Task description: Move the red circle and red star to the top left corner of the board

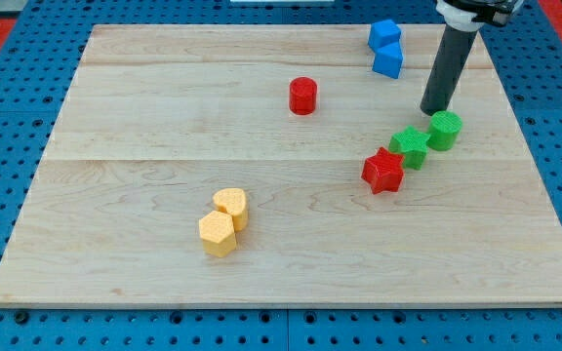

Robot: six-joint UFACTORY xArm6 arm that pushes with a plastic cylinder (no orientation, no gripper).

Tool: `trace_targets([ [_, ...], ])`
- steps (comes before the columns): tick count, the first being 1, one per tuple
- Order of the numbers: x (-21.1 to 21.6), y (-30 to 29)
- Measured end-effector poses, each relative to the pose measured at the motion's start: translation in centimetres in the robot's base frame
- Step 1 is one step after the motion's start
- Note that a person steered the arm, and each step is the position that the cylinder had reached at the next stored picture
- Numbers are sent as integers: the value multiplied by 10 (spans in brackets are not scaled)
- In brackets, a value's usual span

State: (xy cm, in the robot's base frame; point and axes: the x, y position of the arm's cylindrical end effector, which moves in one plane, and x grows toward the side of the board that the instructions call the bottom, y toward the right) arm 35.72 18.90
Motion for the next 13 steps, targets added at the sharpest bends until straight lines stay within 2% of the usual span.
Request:
trace_targets([
  [1, -26, 15],
  [2, -17, 73],
  [3, -9, 54],
  [4, -9, 8],
  [5, -19, -9],
  [7, -54, -24],
  [10, -74, -18],
  [11, -73, 0],
  [12, -47, -28],
  [13, -13, -94],
])
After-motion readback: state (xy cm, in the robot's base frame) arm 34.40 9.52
